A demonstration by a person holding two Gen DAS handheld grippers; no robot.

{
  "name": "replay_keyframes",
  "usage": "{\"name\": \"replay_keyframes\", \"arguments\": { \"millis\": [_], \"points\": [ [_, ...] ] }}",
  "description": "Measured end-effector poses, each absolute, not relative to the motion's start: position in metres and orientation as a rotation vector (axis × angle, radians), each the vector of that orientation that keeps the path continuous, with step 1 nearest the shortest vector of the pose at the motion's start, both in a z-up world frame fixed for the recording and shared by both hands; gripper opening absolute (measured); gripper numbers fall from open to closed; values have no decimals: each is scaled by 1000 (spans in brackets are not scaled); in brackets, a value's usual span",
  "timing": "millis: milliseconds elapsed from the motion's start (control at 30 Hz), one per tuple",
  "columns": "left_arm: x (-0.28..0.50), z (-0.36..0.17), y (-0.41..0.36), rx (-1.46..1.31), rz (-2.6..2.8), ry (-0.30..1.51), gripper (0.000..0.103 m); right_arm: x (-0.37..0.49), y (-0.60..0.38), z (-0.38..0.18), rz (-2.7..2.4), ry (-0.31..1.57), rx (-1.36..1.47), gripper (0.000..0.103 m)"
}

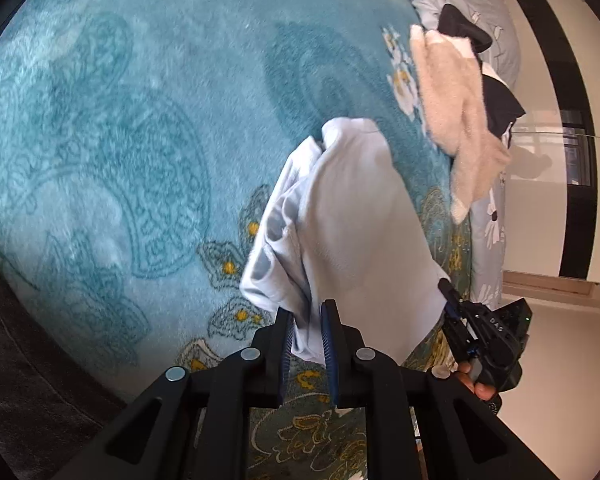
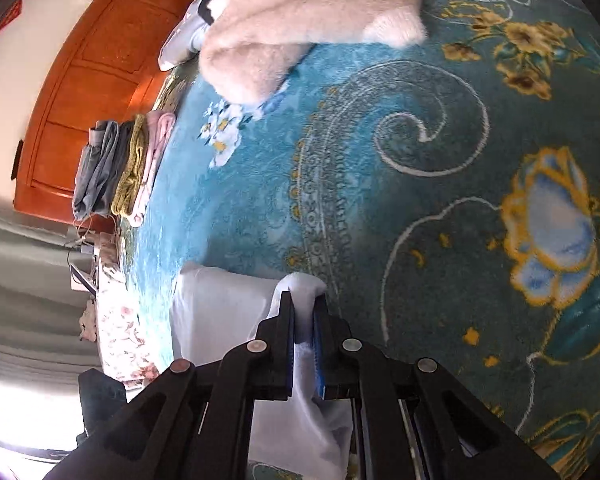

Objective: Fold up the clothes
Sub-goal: 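Grasp the folded shirt bundle with both grippers and lift it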

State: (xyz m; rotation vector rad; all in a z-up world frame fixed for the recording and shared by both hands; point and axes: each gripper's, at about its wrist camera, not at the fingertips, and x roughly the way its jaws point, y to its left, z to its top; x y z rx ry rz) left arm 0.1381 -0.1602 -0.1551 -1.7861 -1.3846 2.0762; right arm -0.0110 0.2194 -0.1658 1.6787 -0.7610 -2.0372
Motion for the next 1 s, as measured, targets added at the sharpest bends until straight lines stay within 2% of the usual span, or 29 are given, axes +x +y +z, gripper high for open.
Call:
{"name": "replay_keyframes", "arguments": {
  "millis": [67, 133, 167, 233, 400, 467, 667, 1000],
  "points": [
    [135, -150, -166, -1766, 2107, -1362, 22, -8, 229, -169, -2042, -802, 1679, 8],
    [131, -149, -174, -1764, 2143, -1359, 33, -5, 239, -172, -2048, -837, 1678, 13],
    [128, -150, -178, -1767, 2157, -1361, 35, -2, 242, -171, -2054, -839, 1676, 13],
    [121, -155, -184, -1778, 2173, -1367, 41, 5, 248, -169, -2069, -848, 1666, 27],
    [101, -176, -189, -1747, 2146, -1390, 48, 32, 257, -181, -2007, -955, 1649, 46],
    [93, -184, -185, -1748, 2111, -1358, 53, 40, 258, -190, -1992, -978, 1670, 46],
    [78, -199, -172, -1737, 2030, -1338, 55, 46, 262, -206, -1946, -1099, 1659, 46],
    [58, -204, -156, -1748, 1948, -1301, 53, 52, 240, -219, -1850, -1220, 1611, 46]
  ]
}}
